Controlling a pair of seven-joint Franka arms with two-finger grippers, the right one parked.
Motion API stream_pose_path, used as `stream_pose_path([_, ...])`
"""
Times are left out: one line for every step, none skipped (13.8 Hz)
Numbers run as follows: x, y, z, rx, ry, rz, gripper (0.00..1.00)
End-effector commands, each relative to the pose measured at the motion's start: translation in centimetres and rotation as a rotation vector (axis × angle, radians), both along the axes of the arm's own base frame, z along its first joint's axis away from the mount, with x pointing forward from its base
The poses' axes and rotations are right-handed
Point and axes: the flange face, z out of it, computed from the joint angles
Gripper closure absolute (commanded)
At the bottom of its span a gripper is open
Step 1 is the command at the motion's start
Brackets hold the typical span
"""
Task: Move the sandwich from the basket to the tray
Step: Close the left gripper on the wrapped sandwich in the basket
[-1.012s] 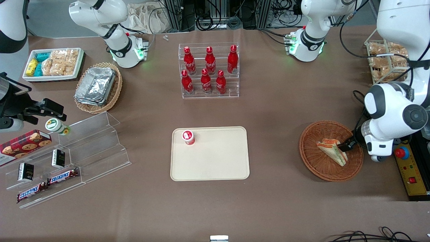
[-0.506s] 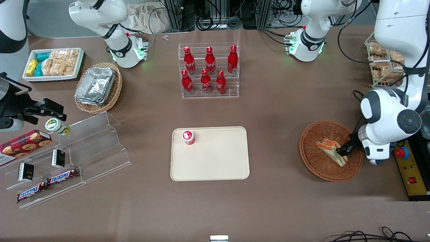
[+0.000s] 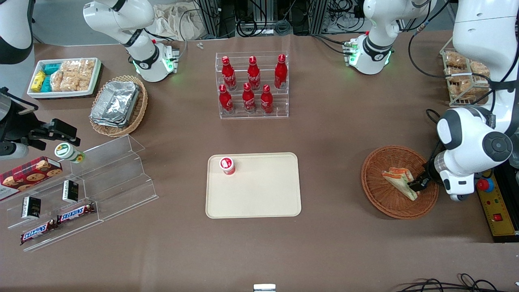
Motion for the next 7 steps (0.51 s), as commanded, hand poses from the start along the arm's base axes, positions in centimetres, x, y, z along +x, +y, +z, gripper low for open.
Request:
stream_pose_path([1.1, -0.4, -1.0, -0.003, -0.009, 0.026, 0.01])
stream_pose_path([1.1, -0.4, -1.7, -0.003, 0.002, 0.026, 0.01])
stream_pose_path([1.2, -0.3, -2.2, -0.002, 0.006, 0.027, 0.01])
stream_pose_path([1.3, -0.3, -2.6, -0.002, 0.003, 0.027, 0.01])
stream_pose_path([1.4, -0.3, -3.0, -0.002, 0.002, 0.027, 0.01])
stream_pose_path([1.4, -0.3, -3.3, -0.002, 0.002, 0.028, 0.01])
stream_pose_path([1.4, -0.4, -3.5, -0.002, -0.001, 0.026, 0.01])
